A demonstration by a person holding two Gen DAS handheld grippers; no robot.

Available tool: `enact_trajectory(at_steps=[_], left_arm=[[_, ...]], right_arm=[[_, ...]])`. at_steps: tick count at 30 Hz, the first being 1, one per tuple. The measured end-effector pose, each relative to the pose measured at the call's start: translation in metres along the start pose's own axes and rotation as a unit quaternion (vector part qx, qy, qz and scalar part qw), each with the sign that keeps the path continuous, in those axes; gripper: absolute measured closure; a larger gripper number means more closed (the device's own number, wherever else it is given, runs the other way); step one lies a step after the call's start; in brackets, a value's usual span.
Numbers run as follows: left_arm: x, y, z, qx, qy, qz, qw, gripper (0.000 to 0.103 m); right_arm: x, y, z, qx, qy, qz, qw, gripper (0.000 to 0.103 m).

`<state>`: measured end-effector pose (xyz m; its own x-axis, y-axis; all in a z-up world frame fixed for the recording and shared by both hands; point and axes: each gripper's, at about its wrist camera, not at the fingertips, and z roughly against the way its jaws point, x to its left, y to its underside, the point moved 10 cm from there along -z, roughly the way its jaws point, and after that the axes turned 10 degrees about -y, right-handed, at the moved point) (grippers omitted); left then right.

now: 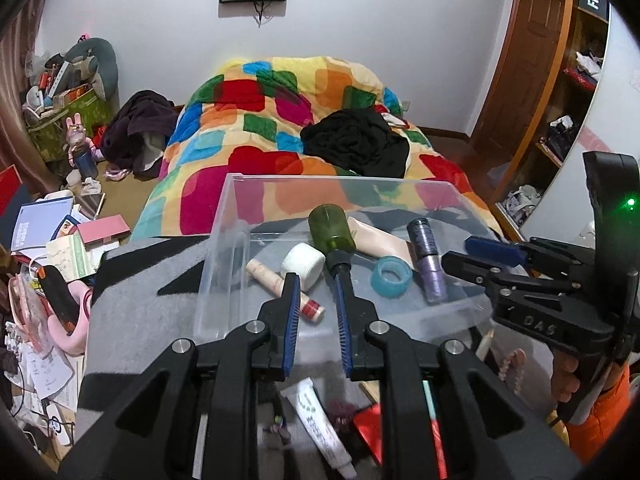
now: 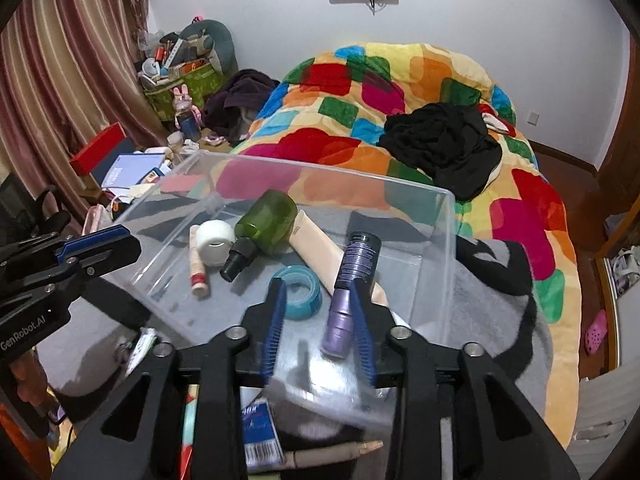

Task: Organize objects
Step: 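Place the cream tube and purple bottle into the clear box, open both tools, then grasp the white ointment tube with the left tool while the right tool grasps the braided pink cord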

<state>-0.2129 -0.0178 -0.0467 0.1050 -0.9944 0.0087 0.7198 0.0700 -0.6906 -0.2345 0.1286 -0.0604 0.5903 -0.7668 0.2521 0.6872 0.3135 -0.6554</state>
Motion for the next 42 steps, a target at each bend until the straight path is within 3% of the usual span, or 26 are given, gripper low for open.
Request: enact_trajectory(at_steps=[3, 13, 21, 29, 32, 34, 36, 40, 42], left_arm=[[0.002, 0.008, 0.009, -0.005, -0.003, 0.001, 1.0000, 0.073], [-0.005, 0.071, 0.023, 0.024, -0.005, -0.017, 0.9996, 0.071], [-0.010, 0.113, 0.026, 0.056, 0.009, -0.006, 0.9984, 0.071], [-0.013, 0.125, 0.021, 0.062, 0.004, 0.003, 0.9980, 0.071], [-0.011, 0.125, 0.011, 0.069, -0.005, 0.013, 0.9975, 0.071], [-0.009, 0.124, 0.009, 0.065, -0.010, 0.022, 0.9976, 0.071], [-0.007, 0.123, 0.008, 0.063, -0.011, 0.031, 0.9975, 0.072], [-0.003, 0.123, 0.006, 0.059, -0.025, 0.037, 0.9973, 0.087], [-0.001, 0.123, 0.007, 0.060, -0.018, 0.046, 0.9970, 0.088]], right_arm=[[0.001, 0.003, 0.020, -0.020, -0.001, -0.002, 1.000, 0.055], [-0.010, 0.033, 0.074, -0.054, 0.033, -0.003, 0.998, 0.036], [-0.021, 0.084, 0.077, -0.034, 0.043, -0.023, 0.998, 0.036], [-0.029, 0.122, 0.063, -0.006, 0.048, -0.039, 0.998, 0.037], [-0.029, 0.126, 0.056, 0.000, 0.042, -0.043, 0.998, 0.048], [-0.030, 0.130, 0.051, 0.007, 0.039, -0.046, 0.998, 0.061], [-0.031, 0.132, 0.047, 0.010, 0.036, -0.052, 0.998, 0.067], [-0.032, 0.132, 0.046, 0.001, 0.039, -0.050, 0.998, 0.084], [-0.032, 0.132, 0.046, 0.000, 0.042, -0.049, 0.998, 0.090]])
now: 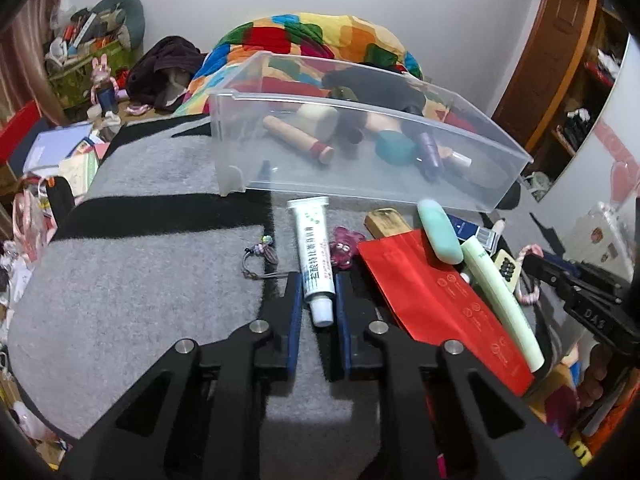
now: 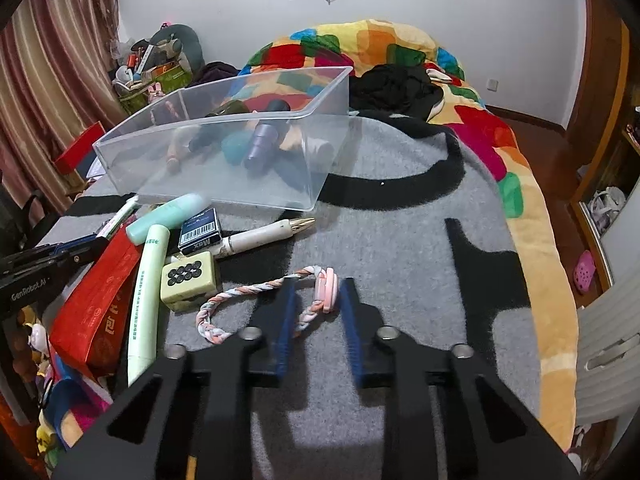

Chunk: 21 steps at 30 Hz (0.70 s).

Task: Organize objects
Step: 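Grasp the white ointment tube with the left tool while the right tool grasps the braided pink cord, then drop the ointment tube and pink cord into the clear box, open both tools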

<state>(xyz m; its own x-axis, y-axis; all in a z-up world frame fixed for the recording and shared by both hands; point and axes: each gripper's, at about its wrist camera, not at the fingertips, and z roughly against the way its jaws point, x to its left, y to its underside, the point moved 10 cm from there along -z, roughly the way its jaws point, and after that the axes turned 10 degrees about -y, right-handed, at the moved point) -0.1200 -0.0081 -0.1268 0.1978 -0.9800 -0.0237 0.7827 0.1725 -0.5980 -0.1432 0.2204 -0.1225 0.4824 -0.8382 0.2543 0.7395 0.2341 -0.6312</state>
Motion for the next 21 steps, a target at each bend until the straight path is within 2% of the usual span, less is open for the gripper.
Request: enact_trajectory(at_steps=[8, 21], left_arm=[[0.014, 0.000, 0.018, -0.011, 0.013, 0.029, 0.9994, 0.089], [0.014, -0.046, 0.076, -0.090, 0.034, 0.022, 0.9951, 0.089]], right_arm=[[0.001, -0.009, 0.016, -0.026, -0.001, -0.003, 1.000, 0.093], [0.027, -0.064, 0.057, -0.090, -0.036, 0.004, 0.995, 0.093]])
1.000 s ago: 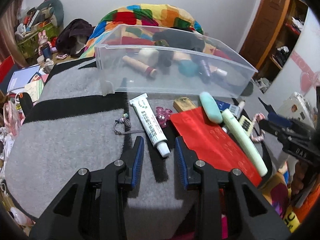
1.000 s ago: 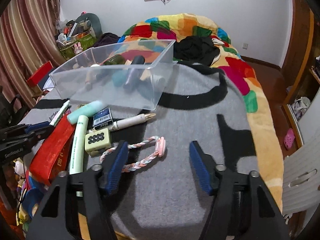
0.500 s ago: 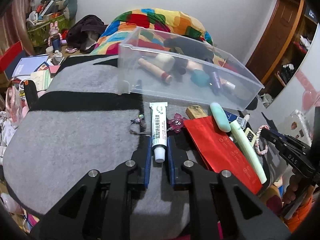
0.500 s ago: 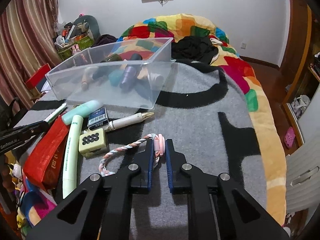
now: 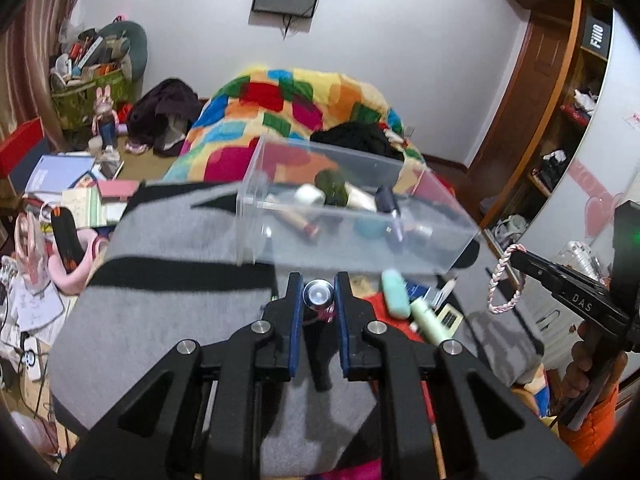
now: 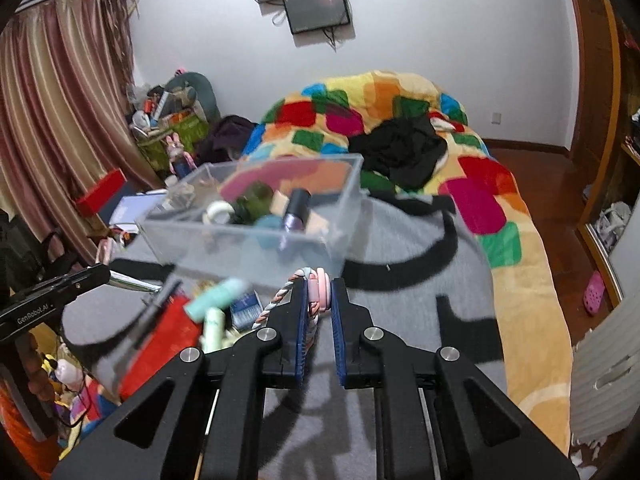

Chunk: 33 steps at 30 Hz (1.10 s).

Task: Organize objects
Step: 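Drop the ointment tube and pink cord into the clear box, open both tools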

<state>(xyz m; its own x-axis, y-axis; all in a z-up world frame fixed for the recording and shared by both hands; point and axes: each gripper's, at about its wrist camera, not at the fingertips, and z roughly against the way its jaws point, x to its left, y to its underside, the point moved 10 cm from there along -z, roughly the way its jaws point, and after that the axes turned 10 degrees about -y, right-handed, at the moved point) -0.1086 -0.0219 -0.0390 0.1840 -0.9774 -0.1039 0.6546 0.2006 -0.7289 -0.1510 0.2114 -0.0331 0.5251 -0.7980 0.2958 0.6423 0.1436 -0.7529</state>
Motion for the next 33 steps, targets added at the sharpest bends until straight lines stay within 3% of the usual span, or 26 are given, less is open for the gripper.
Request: enact_trajectory(at_steps=[15, 22, 33], left_arm=[[0.006, -0.081, 0.007, -0.063, 0.002, 0.012, 0.9979, 0.089], [0.005, -0.093, -0.032, -0.041, -0.001, 0.009, 0.9991, 0.089], [-0.008, -0.073, -0.088, 0.018, 0.008, -0.007, 0.9998, 0.089]], right_arm=[[0.028, -0.066, -0.016, -0.038, -0.011, 0.030, 0.999, 0.093], [0.027, -0.080, -0.049, -0.024, -0.003, 0.029, 0.999, 0.093], [0.019, -0.062, -0.108, 0.041, -0.006, 0.023, 0.999, 0.093]])
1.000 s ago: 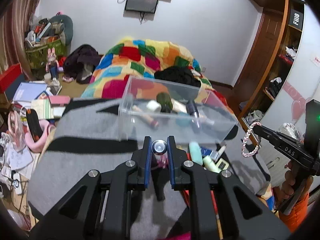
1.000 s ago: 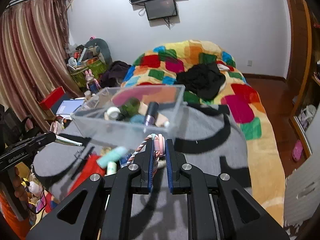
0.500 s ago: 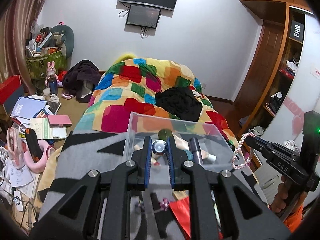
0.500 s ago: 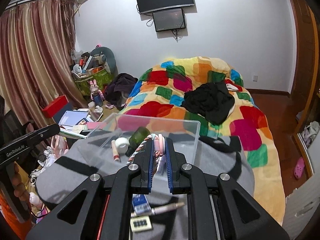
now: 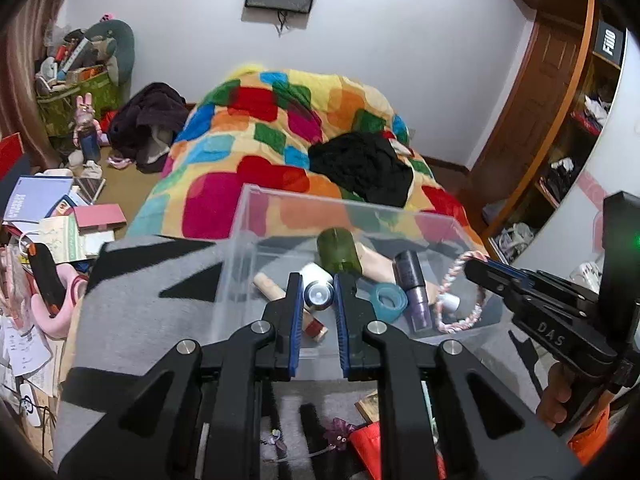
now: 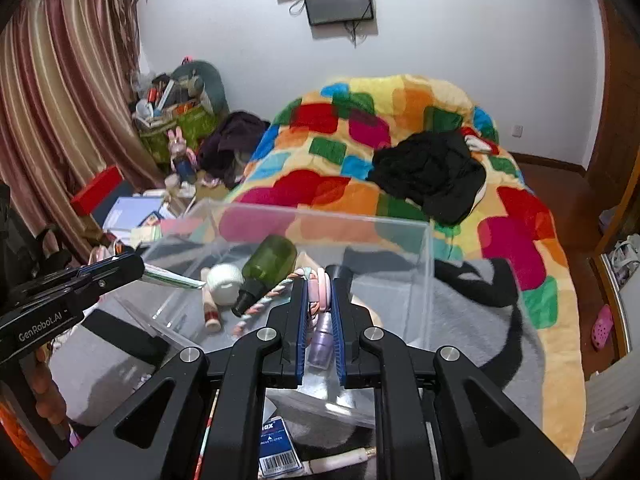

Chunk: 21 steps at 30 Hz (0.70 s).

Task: Organize objects
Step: 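Drop the ointment tube and pink cord into the clear box, open both tools, then move the left tool back toward the red pouch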

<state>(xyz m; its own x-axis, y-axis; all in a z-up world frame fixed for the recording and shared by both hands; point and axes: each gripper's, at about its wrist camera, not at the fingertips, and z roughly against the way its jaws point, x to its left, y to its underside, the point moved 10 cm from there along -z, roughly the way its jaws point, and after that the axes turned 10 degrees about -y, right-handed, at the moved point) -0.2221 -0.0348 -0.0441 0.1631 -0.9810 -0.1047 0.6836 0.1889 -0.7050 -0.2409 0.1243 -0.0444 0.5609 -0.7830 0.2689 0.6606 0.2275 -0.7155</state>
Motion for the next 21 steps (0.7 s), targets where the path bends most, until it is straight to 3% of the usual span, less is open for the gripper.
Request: enact_trajectory(at_steps=[11, 15, 18, 21], left_arm=[[-0.008, 0.017, 0.000, 0.017, 0.007, -0.025, 0.9995, 0.088], [-0.013, 0.020, 0.011, 0.012, 0.007, -0.031, 0.9994, 0.086], [-0.014, 0.023, 0.021, 0.004, 0.005, -0.033, 0.9994, 0.074], [-0.018, 0.032, 0.035, -0.006, 0.001, -0.042, 0.9991, 0.059]], right_arm=[[0.003, 0.021, -0.011, 0.056, -0.014, 0.014, 0.998, 0.090], [0.002, 0.024, -0.005, 0.057, -0.009, 0.018, 0.998, 0.079], [0.001, 0.023, 0.003, 0.049, -0.002, 0.016, 0.999, 0.069], [0.001, 0.024, 0.015, 0.040, -0.007, 0.008, 0.999, 0.067]])
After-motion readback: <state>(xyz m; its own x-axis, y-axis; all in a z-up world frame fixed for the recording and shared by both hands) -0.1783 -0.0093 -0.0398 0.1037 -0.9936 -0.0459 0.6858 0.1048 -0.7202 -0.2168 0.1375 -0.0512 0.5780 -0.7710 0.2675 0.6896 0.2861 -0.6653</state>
